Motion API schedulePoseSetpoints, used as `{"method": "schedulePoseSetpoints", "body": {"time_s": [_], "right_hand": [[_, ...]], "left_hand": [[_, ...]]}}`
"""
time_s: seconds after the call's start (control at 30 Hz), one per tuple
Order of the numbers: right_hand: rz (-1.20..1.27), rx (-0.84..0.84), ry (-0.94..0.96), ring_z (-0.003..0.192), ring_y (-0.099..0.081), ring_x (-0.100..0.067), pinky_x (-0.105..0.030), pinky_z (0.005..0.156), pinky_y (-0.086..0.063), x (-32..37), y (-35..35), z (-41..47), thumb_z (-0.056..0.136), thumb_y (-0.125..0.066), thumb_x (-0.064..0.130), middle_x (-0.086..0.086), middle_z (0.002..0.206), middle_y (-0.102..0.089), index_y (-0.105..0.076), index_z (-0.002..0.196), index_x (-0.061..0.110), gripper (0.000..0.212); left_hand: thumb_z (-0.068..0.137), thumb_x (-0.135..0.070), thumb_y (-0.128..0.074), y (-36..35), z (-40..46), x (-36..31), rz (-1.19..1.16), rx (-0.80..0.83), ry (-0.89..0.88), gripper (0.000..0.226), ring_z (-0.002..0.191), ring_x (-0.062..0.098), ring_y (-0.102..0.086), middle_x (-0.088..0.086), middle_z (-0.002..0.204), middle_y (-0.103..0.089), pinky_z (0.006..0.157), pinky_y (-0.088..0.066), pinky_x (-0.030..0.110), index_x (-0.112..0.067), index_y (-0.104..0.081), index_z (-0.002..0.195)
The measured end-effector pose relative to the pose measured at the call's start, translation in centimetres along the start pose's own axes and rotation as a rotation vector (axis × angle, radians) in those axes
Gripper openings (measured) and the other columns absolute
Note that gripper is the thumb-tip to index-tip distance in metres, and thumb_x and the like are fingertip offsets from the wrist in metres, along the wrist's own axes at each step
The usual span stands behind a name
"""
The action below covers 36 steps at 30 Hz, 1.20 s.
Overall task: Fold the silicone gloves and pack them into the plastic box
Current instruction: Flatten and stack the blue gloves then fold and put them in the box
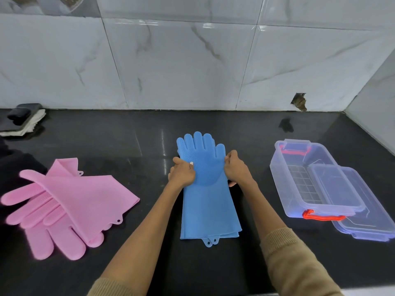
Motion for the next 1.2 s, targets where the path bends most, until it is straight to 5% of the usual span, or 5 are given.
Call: {"method": "schedulePoseSetpoints", "body": {"time_s": [0.17,0.6,0.8,1.0,1.2], "right_hand": [[-0.057,0.031,-0.043,0.069,-0.06,-0.032,-0.035,0.053,-0.05,0.2,-0.5,-0.3,0.096,-0.028,0.013,-0.011,0.096,-0.058,-0.036,0.117,0.004,0.024],[-0.025,0.038,-0.093,0.078,-0.061,-0.033,-0.03,0.045,-0.048,-0.3,-0.6,1.1,0.098,-0.028,0.017,-0.016,0.109,-0.058,-0.036,0.121,0.003,0.028],[0.412,0.104,-0.14,0.095,-0.068,-0.023,-0.036,0.066,-0.062,-0.3,-0.3,3.5,0.074,-0.058,0.068,-0.013,0.112,-0.064,-0.047,0.123,0.001,0.084],[0.568,0.365,-0.137,0.111,-0.064,-0.027,-0.042,0.097,-0.053,1.9,-0.6,6.6,0.071,-0.083,0.017,-0.011,0.125,-0.064,-0.056,0.125,0.004,0.062],[0.788,0.529,-0.095,0.116,-0.061,-0.032,-0.048,0.098,-0.051,3.3,-1.5,7.9,0.075,-0.076,-0.001,-0.014,0.128,-0.062,-0.055,0.129,0.005,0.058]], "left_hand": [[0.103,-0.029,-0.025,0.5,0.5,0.0,0.112,-0.055,-0.087,0.027,0.101,0.034,-0.063,0.003,0.079,-0.056,0.079,-0.043,0.038,-0.003,-0.029,0.11],[0.102,-0.031,-0.025,0.1,0.5,-0.2,0.279,-0.09,-0.118,0.036,0.104,0.031,-0.062,0.01,0.11,-0.065,0.096,-0.041,0.044,-0.002,-0.03,0.122],[0.092,-0.039,-0.053,2.0,2.6,0.0,-0.286,0.076,0.026,0.055,0.104,0.024,-0.061,0.003,0.111,-0.058,0.079,-0.048,0.031,0.002,-0.042,0.126],[0.069,-0.018,-0.083,2.9,5.7,-0.3,-0.609,0.222,0.086,0.058,0.1,0.023,-0.066,0.008,0.112,-0.067,0.082,-0.056,0.034,-0.003,-0.057,0.118],[0.078,0.003,-0.072,3.9,6.7,-0.9,-0.792,0.349,0.088,0.051,0.11,0.028,-0.062,0.012,0.122,-0.065,0.092,-0.051,0.041,-0.004,-0.057,0.126]]}}
Point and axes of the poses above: each hand's wrist, its own z-axis towards the middle knuckle, its own y-axis out of the back of the hand, x = y × z, the point moved 5 cm from there along z, towards the middle knuckle
